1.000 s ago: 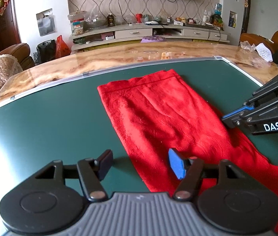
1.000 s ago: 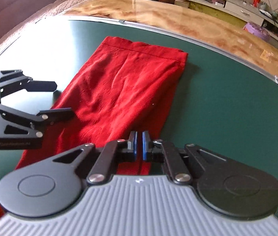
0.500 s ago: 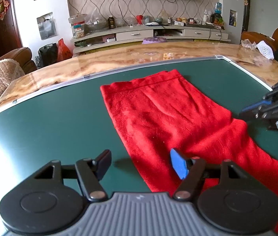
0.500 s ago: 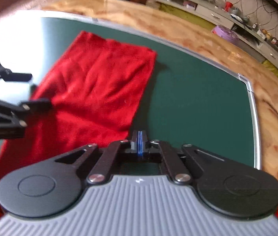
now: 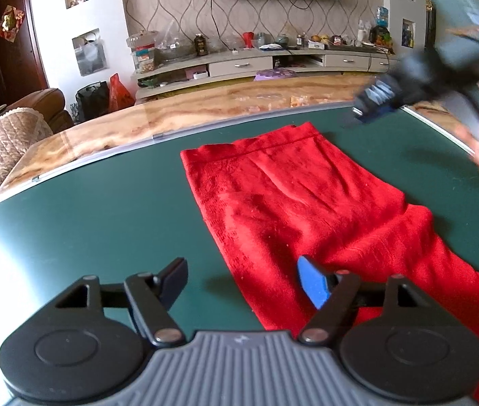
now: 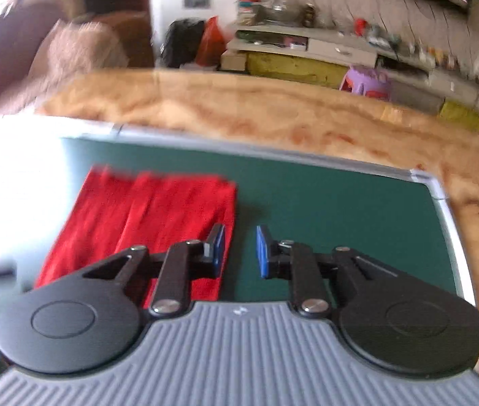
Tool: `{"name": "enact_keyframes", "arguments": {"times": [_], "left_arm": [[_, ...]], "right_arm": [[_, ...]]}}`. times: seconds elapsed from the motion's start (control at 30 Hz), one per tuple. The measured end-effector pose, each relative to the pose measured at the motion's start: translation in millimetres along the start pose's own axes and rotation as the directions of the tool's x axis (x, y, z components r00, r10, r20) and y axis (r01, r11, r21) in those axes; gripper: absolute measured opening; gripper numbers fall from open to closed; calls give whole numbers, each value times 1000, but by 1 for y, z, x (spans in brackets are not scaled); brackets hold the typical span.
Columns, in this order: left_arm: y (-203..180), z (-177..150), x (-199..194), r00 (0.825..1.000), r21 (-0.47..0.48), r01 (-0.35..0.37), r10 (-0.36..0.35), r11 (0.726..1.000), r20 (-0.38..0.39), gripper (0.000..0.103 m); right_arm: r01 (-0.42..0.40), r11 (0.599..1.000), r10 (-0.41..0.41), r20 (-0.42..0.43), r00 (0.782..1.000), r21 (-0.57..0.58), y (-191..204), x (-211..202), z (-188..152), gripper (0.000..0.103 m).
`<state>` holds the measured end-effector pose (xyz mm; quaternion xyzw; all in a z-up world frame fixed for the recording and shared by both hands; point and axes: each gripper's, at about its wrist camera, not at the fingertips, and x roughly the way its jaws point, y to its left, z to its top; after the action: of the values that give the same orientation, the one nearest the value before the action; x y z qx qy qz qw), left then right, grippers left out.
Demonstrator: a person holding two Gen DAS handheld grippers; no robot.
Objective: Fold clothes
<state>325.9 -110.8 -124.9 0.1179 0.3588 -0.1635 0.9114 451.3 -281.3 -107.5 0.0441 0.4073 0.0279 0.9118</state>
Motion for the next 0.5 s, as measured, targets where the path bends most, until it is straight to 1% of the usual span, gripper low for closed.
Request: {"name": "enact_keyframes", "arguments": {"times": [0.1,0.17,0.27,0.37,0.4,0.43,0.47,0.5], "left_arm": [[-1,0,0,1000,4,-4,4,1000,3,77],[-1,-1,-1,1000,0,-3,3,1000,5,77],[-1,-2,-2,1000,-6,-2,2,1000,8,77],[-1,-3,-3,1000,-12,-1,1,1000,11,77],[-1,-3,-3,1000,-14,-1,1,1000,12,77],[-1,-3,-3,1000,-16,0,0,1000,13,77],[-1,-4,-3,1000,-18,0,0,1000,14,77],[-1,-4,-4,1000,-20,1,0,1000,15,77]], "right_arm": [[-76,988,76,1,997,133,-25,27,25,24],[-113,978,117,-16,993,174,-34,38,32,24],[-115,982,125,-56,991,150,-32,49,35,24],[-122,986,131,-73,989,117,-24,53,33,24],[-109,989,117,-71,991,104,-21,53,33,20],[-95,992,101,-61,993,87,-17,51,34,13],[-91,993,95,-57,994,72,-14,49,35,2],[-92,994,95,-56,994,59,-11,48,37,2]]}}
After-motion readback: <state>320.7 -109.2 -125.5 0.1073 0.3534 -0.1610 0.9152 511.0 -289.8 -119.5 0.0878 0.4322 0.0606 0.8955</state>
